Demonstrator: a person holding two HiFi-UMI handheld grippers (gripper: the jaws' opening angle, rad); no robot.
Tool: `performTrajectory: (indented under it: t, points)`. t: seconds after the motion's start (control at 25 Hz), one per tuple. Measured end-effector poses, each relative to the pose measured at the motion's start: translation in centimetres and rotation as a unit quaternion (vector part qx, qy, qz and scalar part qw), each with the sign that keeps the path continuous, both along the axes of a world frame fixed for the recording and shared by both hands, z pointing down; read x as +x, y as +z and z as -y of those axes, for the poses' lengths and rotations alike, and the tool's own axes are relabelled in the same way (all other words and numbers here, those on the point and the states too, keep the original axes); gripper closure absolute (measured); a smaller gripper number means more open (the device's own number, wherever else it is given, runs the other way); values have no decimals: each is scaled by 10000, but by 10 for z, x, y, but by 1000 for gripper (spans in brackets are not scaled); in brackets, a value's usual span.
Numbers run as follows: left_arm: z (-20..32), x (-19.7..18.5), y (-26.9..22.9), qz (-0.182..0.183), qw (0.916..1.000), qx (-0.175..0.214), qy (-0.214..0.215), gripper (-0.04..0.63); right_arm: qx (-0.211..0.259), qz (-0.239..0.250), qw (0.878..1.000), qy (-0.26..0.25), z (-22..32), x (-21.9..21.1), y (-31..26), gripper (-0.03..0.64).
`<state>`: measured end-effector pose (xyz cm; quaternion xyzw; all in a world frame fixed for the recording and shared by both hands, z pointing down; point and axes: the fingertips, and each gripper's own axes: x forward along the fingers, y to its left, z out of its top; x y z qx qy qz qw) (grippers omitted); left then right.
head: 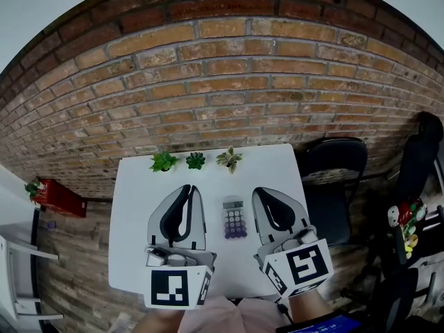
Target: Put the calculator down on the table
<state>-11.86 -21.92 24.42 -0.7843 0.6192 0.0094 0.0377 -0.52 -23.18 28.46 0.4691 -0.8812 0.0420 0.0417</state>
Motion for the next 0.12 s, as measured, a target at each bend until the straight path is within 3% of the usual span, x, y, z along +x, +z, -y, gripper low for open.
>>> performTrajectory:
  t: [0.12]
  points:
    - [0, 0, 1, 9, 10000, -14, 5, 561, 9, -1, 10000, 2, 0, -1, -1, 618]
